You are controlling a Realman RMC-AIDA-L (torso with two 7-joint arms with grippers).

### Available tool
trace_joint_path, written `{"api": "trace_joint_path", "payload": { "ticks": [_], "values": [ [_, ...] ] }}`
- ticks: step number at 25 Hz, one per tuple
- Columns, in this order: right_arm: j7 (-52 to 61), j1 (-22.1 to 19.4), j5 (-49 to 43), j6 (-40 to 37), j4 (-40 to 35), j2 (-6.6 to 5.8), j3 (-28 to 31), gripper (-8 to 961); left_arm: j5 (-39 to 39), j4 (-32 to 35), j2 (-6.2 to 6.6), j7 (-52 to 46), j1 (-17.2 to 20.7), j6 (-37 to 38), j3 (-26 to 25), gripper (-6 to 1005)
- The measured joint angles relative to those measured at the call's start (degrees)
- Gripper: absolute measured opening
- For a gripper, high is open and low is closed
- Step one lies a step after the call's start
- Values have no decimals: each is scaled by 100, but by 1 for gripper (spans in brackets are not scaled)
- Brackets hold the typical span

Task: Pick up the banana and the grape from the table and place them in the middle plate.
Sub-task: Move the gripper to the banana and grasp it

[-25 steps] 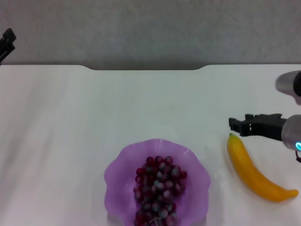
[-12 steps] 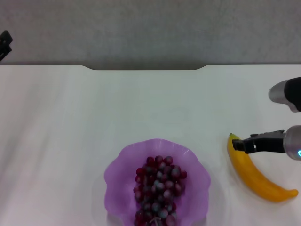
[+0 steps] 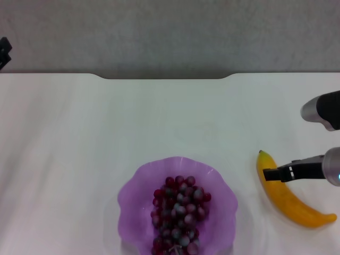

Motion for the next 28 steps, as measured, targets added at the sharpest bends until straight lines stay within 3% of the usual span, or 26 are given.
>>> {"api": "trace_joint_path", "payload": {
  "ticks": [8,28],
  "values": [
    [62,115,-33,50,316,0,112,836,0,0,-8,8,-2,0,1,819],
    [-116,1148,178,-673,2329,7,122,835,0,-147,-14,83,14,-9,-7,819]
  ]
}}
